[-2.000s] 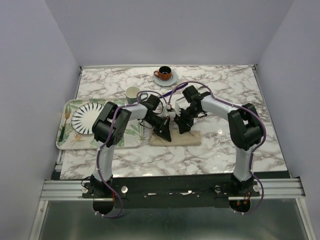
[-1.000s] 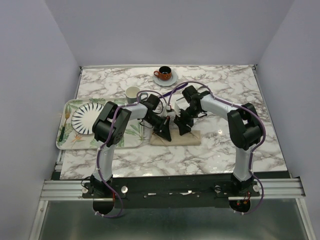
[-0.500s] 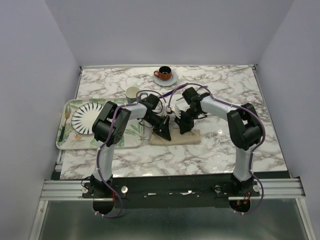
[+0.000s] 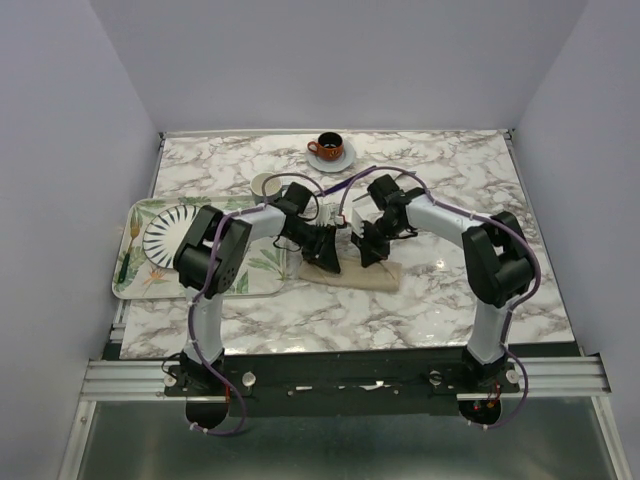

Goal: Fold the napkin into a case and place the utensils inside
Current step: Pick up the smaller rectangle-folded napkin from the center of the board, then turn over the smaller rectangle folded napkin at the center of the board.

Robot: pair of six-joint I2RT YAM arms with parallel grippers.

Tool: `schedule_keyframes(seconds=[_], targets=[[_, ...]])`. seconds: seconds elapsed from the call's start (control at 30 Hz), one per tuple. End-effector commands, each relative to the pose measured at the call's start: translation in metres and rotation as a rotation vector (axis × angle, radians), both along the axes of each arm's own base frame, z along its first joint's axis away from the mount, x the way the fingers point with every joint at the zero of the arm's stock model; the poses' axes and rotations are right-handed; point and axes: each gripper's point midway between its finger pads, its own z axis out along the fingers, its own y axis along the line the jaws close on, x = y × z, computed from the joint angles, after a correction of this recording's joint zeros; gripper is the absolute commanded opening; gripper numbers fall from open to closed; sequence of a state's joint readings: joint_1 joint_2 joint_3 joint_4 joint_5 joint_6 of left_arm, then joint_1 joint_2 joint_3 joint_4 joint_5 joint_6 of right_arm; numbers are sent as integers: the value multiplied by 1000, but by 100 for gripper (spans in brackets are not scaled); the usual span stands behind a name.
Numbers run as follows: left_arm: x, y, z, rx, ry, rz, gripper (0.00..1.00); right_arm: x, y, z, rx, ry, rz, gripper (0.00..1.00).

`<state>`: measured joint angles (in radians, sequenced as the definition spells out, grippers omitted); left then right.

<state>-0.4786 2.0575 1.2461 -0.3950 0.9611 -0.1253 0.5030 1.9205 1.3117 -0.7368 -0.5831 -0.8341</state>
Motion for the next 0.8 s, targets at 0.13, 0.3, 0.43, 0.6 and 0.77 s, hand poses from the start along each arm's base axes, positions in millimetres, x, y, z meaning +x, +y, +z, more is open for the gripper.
schedule_keyframes(seconds=[0.13,0.3,0.43,0.6,0.77], targets=[[53,29,64,-9,-281,179,50,33,-10,35,-2,-216,-139,1],[67,49,86,7,-328,233,51,70,-34,51,-90,-400,-263,1],[73,64,93,23,-345,279,51,96,-49,75,-101,-561,-358,1],[87,80,102,30,-373,341,51,118,-62,95,-115,-733,-423,1],[93,94,105,34,-375,381,51,135,-76,108,-156,-911,-463,1]])
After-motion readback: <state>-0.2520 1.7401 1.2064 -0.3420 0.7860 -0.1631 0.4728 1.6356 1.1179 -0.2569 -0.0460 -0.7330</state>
